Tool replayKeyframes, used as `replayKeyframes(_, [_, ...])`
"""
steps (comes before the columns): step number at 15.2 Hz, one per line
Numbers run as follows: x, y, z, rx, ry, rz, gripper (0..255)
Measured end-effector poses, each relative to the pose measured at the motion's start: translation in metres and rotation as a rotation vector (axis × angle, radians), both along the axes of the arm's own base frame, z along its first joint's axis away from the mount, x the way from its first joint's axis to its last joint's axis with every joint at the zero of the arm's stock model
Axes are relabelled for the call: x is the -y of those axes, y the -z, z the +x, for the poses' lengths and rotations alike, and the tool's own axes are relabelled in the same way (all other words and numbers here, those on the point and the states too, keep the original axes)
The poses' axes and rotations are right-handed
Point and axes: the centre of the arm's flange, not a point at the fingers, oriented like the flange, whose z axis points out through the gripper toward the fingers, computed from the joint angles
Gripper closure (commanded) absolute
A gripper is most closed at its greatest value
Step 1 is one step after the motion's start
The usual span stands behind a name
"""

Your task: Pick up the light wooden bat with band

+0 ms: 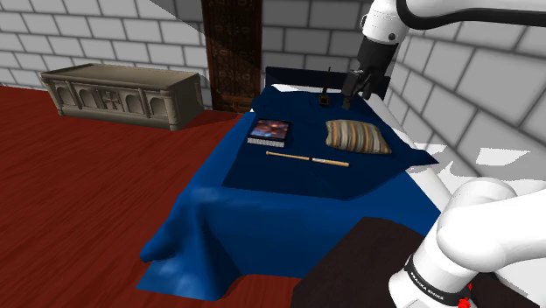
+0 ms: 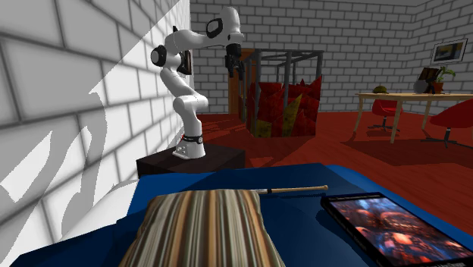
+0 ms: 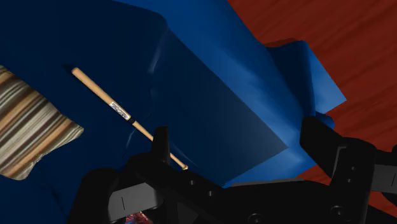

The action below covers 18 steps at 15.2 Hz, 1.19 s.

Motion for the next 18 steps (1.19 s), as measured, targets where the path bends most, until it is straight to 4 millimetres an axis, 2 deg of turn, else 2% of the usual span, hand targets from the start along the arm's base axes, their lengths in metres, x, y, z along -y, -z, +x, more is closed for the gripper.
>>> replayKeyframes(3, [0.01, 0.011, 0.007, -0.007, -0.018, 0.001, 0])
replayKeyframes(18, [0.12, 0.141, 0.111, -0.08, -0.246, 0.011, 0])
